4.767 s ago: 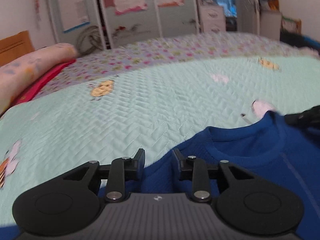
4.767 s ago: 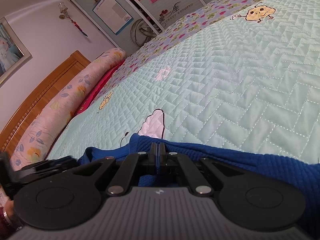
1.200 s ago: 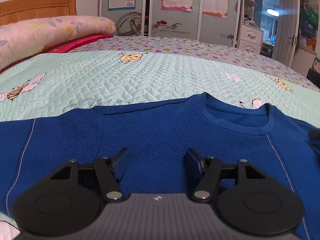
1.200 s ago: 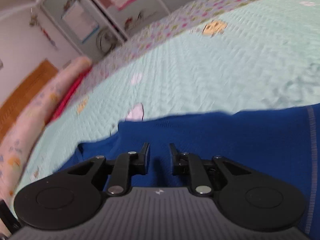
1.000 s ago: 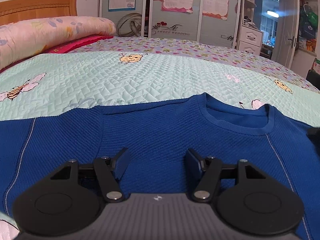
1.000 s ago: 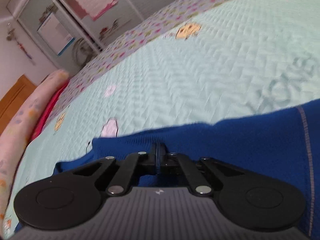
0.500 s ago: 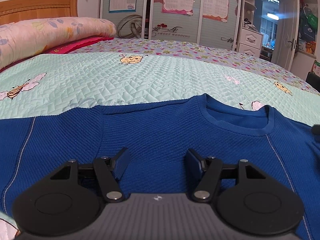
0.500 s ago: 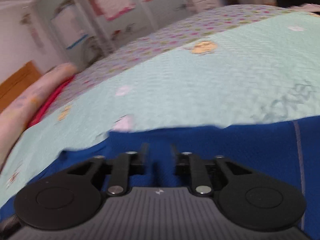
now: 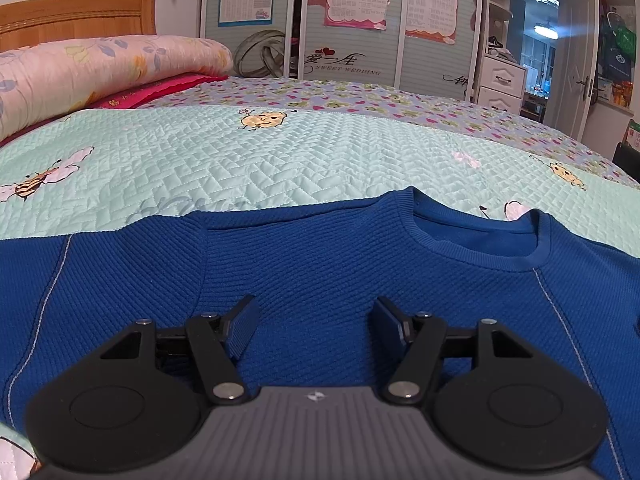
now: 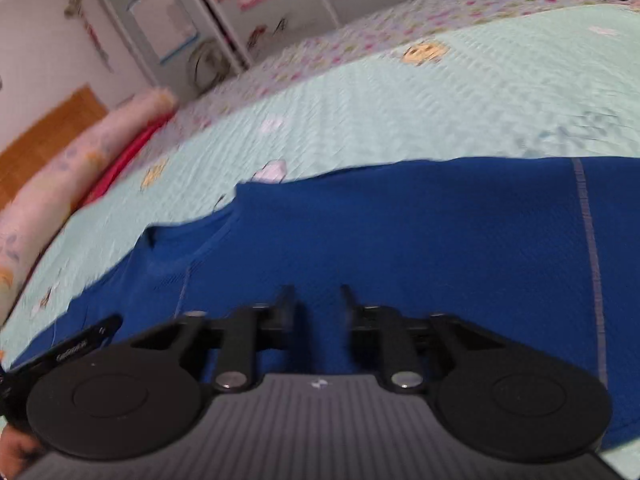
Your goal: Fold clothes
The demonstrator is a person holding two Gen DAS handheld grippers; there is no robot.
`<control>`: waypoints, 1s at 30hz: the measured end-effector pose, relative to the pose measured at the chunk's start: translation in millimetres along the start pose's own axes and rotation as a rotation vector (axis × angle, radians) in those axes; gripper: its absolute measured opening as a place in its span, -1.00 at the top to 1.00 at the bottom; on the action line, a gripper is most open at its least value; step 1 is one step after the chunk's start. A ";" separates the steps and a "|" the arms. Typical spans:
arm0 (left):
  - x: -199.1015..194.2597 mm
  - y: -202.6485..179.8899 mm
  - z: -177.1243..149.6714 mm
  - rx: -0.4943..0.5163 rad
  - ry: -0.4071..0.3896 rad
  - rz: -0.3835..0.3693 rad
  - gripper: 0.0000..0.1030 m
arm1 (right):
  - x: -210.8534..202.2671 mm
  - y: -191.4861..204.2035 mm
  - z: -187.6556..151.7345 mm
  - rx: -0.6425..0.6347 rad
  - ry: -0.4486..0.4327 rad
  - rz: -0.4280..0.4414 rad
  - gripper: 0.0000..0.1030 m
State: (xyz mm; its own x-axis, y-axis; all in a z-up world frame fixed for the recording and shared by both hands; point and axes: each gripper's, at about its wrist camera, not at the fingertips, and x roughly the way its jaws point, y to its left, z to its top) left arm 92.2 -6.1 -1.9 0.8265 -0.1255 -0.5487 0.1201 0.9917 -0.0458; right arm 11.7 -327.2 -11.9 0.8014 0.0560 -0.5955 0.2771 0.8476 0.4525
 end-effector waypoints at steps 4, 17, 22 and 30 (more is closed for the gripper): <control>0.1 1.2 0.1 -0.005 0.000 -0.004 -0.30 | -29.3 18.4 -8.3 -0.048 -0.054 0.024 0.48; 0.0 -1.3 1.0 0.000 0.006 0.002 -0.31 | -105.3 4.9 -54.7 0.036 -0.019 0.165 0.53; -23.5 -4.1 7.4 -0.007 0.077 0.016 -0.32 | -119.1 -20.8 -77.4 0.098 0.042 0.098 0.72; -143.9 -32.1 -35.5 0.064 0.119 -0.200 -0.31 | -176.7 -5.7 -96.9 0.080 0.031 0.196 0.60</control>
State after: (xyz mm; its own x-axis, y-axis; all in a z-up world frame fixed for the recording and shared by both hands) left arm -50.2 -18.9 48.9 0.7126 -0.3109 -0.6289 0.3121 0.9433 -0.1127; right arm -182.9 -290.9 26.4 0.8279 0.2326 -0.5104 0.1600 0.7742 0.6124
